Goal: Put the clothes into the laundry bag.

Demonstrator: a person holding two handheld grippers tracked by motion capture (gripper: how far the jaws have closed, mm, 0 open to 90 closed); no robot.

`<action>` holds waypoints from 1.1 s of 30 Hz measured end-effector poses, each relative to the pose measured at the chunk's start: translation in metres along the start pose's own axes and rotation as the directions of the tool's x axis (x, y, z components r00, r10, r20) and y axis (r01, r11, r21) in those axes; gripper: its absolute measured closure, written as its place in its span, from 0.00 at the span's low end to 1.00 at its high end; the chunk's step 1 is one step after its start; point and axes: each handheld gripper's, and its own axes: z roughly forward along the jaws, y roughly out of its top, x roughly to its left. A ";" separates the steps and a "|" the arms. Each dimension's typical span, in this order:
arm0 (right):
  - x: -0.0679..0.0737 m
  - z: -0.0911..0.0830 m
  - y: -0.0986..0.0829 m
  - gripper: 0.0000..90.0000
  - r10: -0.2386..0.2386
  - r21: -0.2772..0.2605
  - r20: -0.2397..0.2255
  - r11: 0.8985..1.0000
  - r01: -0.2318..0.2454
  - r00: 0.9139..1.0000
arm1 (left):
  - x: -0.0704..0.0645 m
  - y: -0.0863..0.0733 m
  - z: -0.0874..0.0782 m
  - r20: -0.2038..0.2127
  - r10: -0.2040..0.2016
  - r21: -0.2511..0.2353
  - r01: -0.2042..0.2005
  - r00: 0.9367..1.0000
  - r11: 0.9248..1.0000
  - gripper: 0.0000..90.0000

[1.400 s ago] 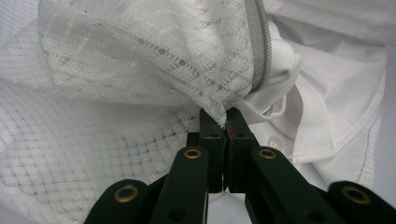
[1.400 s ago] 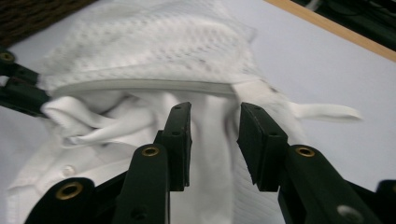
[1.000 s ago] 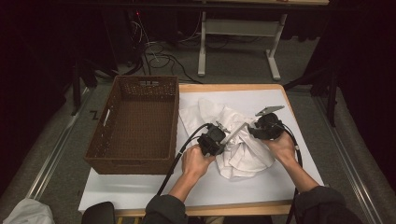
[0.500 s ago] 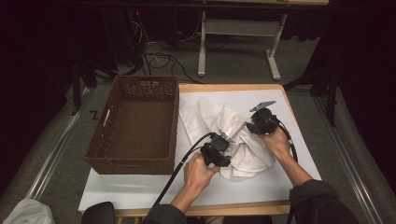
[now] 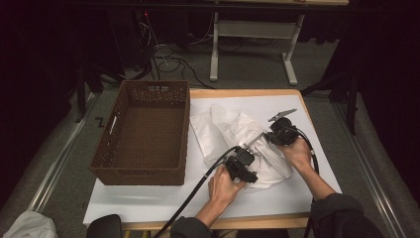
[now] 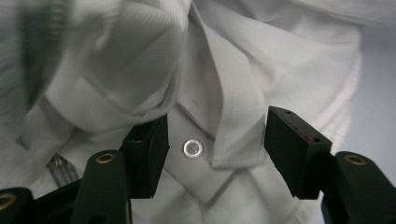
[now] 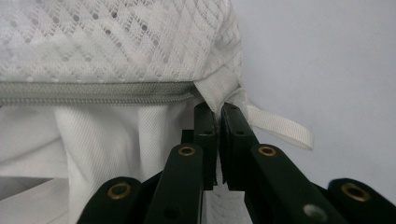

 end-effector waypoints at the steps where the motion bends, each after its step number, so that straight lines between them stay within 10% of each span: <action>1: 0.000 0.000 -0.001 0.97 0.002 0.004 -0.005 1.000 -0.002 1.000 | 0.001 0.001 0.003 -0.008 -0.006 0.005 0.006 1.000 1.000 0.46; 12: 0.003 -0.001 -0.008 0.97 -0.005 0.022 -0.027 1.000 0.005 1.000 | 0.005 0.011 0.009 0.002 0.038 -0.006 -0.038 0.999 0.999 0.96; 18: 0.010 -0.005 -0.011 0.97 -0.040 0.016 -0.039 0.999 0.041 0.998 | 0.027 0.020 -0.014 0.053 -0.072 -0.120 0.078 0.996 0.990 0.96; 33: 0.043 -0.026 -0.031 0.98 -0.101 -0.023 -0.115 0.995 0.099 0.988 | 0.059 0.038 -0.008 -0.121 -0.096 -0.125 0.081 0.988 0.989 0.96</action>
